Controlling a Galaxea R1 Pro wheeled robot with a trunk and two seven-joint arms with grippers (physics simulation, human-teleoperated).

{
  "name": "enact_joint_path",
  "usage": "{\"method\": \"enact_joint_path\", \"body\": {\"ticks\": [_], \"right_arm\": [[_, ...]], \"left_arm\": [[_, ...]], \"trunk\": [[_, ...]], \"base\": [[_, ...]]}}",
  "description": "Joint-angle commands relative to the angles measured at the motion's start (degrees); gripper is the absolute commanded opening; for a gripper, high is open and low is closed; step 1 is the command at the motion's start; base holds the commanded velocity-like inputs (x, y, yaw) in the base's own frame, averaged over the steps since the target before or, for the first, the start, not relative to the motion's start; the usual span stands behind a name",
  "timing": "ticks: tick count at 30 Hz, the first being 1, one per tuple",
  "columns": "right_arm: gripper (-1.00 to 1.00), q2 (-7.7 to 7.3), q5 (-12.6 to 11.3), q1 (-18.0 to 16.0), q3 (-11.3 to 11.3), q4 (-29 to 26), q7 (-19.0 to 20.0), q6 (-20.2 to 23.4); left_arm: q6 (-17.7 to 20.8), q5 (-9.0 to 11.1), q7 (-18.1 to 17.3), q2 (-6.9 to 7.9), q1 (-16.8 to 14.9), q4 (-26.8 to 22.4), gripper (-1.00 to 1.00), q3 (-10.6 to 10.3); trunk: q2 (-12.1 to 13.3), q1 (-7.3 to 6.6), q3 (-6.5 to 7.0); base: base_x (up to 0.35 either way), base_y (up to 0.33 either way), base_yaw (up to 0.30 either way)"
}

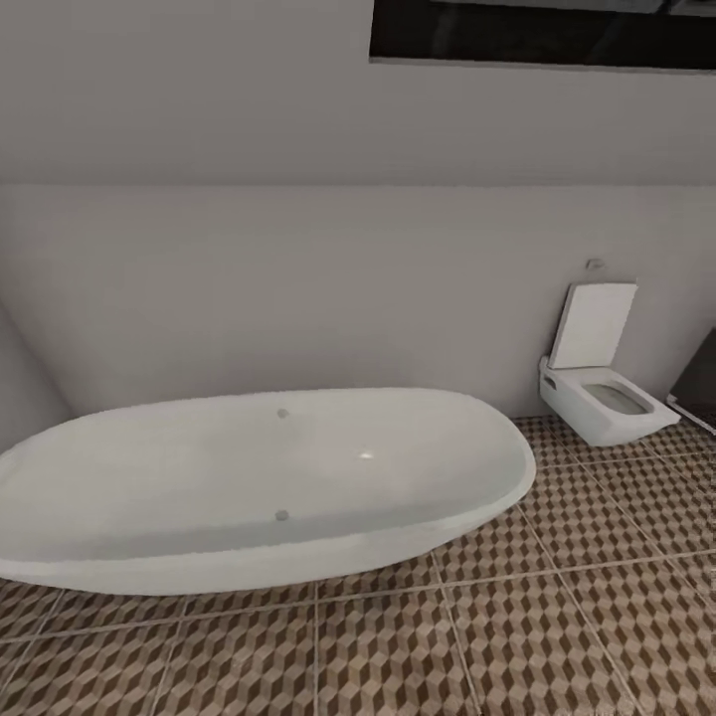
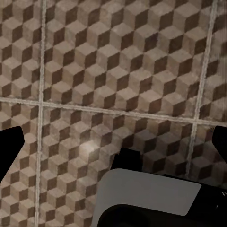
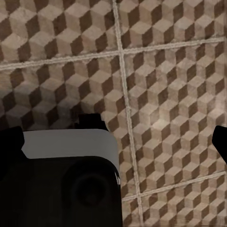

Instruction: Take the four mousetraps from the cabinet in the bathroom and place them on the bathroom floor. Make sure all four end up on the same floor surface, and ensure that at least two of them are either under or directly next to the same bathroom sink.

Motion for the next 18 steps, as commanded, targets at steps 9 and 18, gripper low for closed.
{"method": "enact_joint_path", "body": {"ticks": [9, 18], "right_arm": [[1.0, 0.04, -0.53, -0.09, 0.45, 0.24, 0.0, -0.38], [1.0, 0.03, -0.53, -0.09, 0.48, 0.24, 0.0, -0.38]], "left_arm": [[-0.16, 0.47, 0.46, 0.07, 0.01, -0.26, 1.0, -0.49], [-0.15, 0.47, 0.46, 0.06, 0.01, -0.26, 1.0, -0.49]], "trunk": [[-0.03, 0.0, -0.05], [-0.03, 0.0, -0.05]], "base": [[0.0, 0.0, -0.284], [0.0, 0.0, -0.284]]}}
